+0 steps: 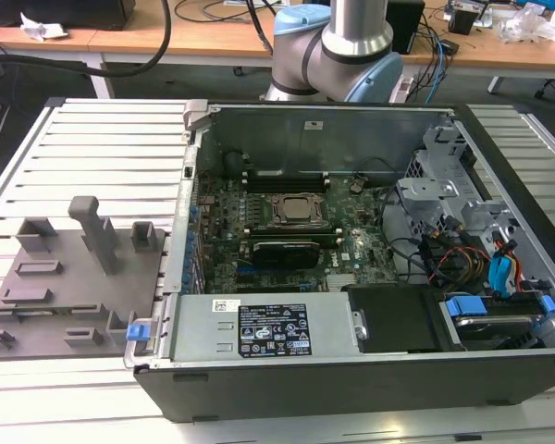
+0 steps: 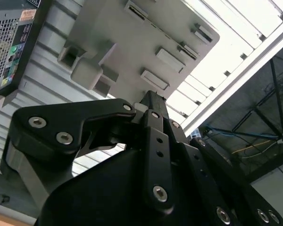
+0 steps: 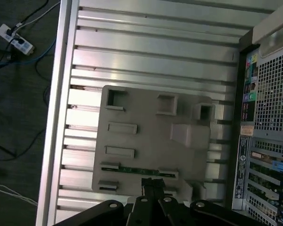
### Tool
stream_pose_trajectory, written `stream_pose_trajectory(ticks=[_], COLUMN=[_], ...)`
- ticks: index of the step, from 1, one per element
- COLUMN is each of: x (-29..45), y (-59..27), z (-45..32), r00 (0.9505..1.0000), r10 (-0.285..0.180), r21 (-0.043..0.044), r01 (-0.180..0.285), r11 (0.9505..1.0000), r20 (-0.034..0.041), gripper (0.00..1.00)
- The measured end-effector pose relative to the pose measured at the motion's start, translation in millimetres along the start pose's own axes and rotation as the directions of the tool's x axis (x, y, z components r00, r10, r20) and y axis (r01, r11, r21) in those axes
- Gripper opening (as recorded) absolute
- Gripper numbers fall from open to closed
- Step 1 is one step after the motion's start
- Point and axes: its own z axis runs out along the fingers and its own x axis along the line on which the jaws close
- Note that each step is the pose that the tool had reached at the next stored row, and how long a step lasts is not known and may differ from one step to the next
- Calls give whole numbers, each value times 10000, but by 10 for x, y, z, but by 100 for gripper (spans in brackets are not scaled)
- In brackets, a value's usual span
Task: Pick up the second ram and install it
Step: 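Pick up the second ram and move it above second insertion slot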
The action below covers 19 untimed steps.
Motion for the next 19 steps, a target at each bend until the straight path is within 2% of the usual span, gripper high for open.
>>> stream_pose_trajectory(ticks=[3,5,7,12,14,16,18,19], x=[0,0,0,0,0,0,0,0], y=[0,0,0,0,0,0,0,0], z=[0,0,0,0,0,0,0,0], r00=[9988,9952,9875,9739,9636,9574,9441,9352], r10=[-496,-979,-1573,-2267,-2673,-2886,-3296,-3541], r21=[-13,-26,-43,-64,-76,-83,-96,-105], r01=[496,979,1573,2267,2673,2885,3295,3540], r11=[9988,9952,9875,9739,9636,9574,9441,9352], r20=[-12,-23,-34,-48,-55,-58,-65,-69], gripper=[11,11,11,11,11,11,11,11])
